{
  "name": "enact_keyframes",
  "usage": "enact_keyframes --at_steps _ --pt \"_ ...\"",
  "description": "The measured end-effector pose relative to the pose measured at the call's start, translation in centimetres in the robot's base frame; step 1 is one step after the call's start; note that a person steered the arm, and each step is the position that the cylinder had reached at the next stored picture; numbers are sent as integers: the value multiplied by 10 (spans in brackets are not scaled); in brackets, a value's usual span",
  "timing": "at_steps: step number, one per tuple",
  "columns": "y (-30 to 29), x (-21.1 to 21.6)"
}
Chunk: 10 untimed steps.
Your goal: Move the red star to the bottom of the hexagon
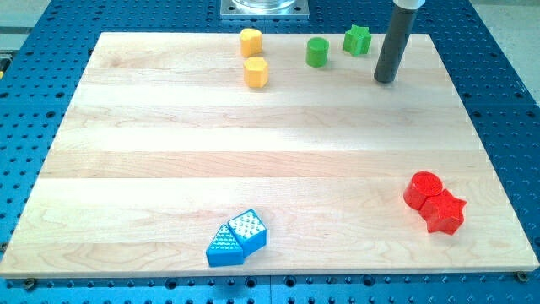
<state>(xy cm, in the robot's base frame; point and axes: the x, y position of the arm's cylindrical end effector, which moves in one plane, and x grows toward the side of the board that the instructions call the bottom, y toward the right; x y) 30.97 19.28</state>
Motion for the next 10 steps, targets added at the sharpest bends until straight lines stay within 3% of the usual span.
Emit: enact_keyframes --at_steps 1,2,3,4,5,6,7,10 --pt "2 12" --pt "20 50" --pt "109 77" --pt "152 162" --pt "117 255" --pt "22 285" --pt "-27 265" --pt "-31 167"
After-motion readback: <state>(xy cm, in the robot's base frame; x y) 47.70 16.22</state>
